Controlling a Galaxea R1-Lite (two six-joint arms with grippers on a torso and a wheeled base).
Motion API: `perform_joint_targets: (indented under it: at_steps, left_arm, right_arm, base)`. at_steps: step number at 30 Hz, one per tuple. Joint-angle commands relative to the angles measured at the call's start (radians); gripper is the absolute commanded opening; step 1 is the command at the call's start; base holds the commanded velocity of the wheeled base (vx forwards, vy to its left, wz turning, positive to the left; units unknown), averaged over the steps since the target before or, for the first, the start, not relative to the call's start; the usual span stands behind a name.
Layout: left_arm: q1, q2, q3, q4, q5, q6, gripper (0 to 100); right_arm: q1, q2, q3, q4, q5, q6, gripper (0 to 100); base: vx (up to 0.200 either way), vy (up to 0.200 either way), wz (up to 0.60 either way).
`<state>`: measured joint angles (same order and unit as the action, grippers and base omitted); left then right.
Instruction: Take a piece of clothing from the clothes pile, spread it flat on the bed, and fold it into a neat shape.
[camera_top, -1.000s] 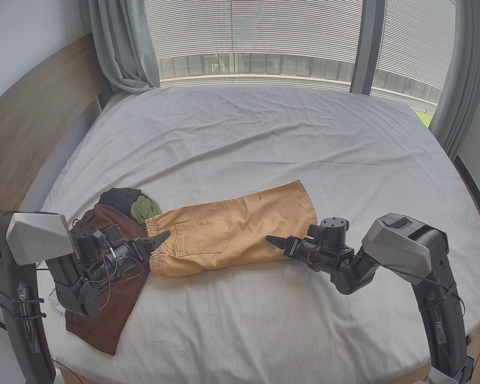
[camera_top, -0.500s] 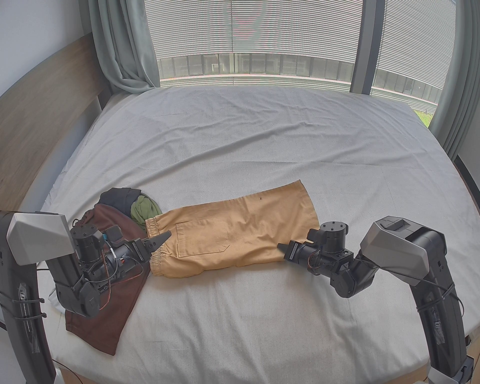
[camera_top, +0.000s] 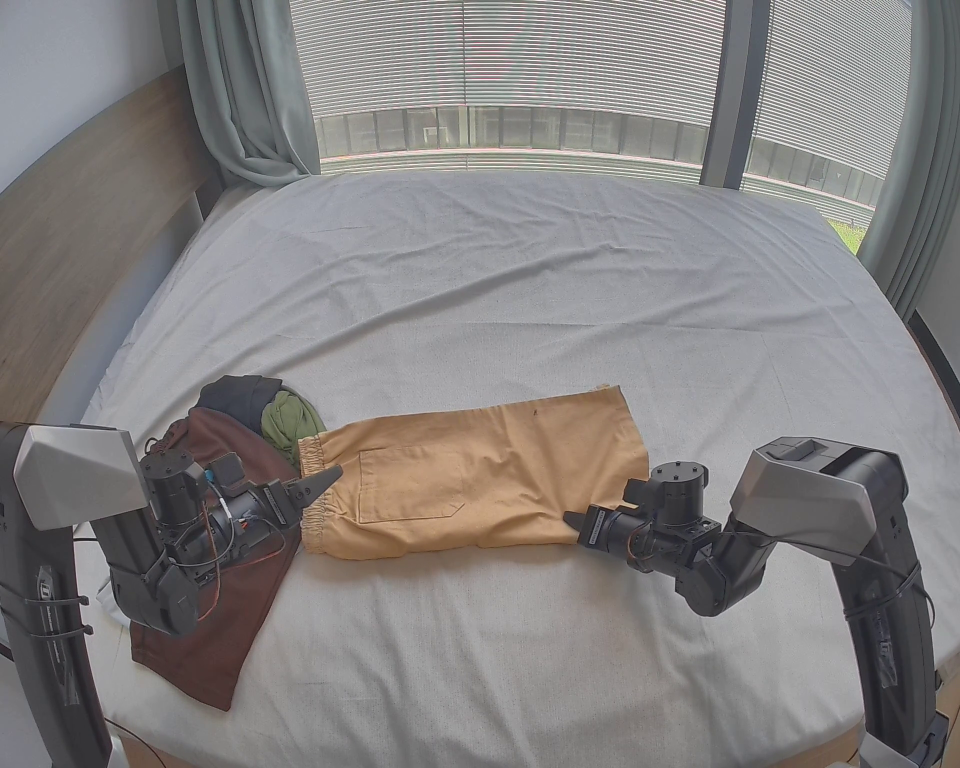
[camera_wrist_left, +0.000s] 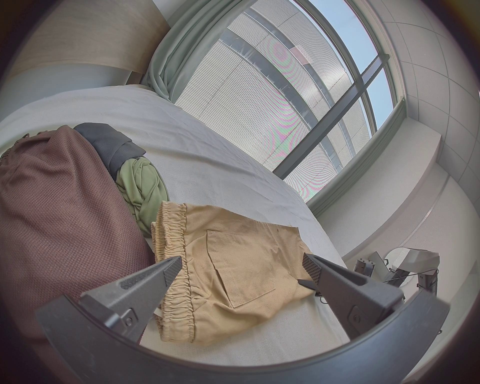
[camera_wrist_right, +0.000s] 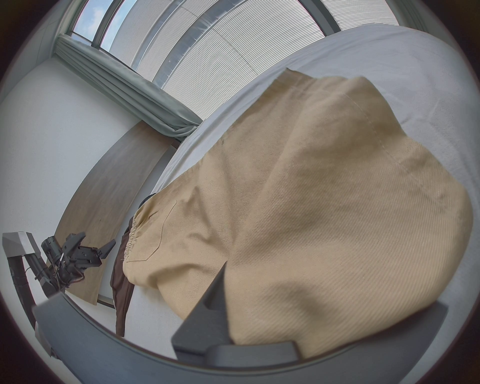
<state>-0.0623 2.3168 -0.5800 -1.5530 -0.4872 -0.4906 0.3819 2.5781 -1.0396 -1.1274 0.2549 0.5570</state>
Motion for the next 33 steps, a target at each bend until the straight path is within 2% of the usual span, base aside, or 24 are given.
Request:
perform_joint_targets:
  at_steps: [1,14,27,33]
  left_arm:
    - [0.001,0.001,0.0,-0.001,-0.001,0.0,100]
    - [0.001,-0.002,0.0,-0.001,-0.001,-0.006,100]
    - [-0.002,-0.007,-0.012,-0.001,-0.005,-0.04,100]
    - [-0.004,-0.005,-0.004,-0.001,-0.037,-0.036,100]
  right_arm:
    - [-0.005,-0.081,0.07,-0.003,0.0,-0.025,0]
    - [-0.005,-0.194,0.335,-0.003,-0.013,-0.106,0]
    - [-0.008,-0.214,0.489,-0.009,-0.014,-0.144,0]
    - [-0.008,-0.214,0.533,-0.038,-0.014,-0.146,0]
  base:
    - [0.0,0.0,0.0]
    - [0.0,0.0,0.0]
    - [0.0,0.0,0.0]
    - [0.0,0.0,0.0]
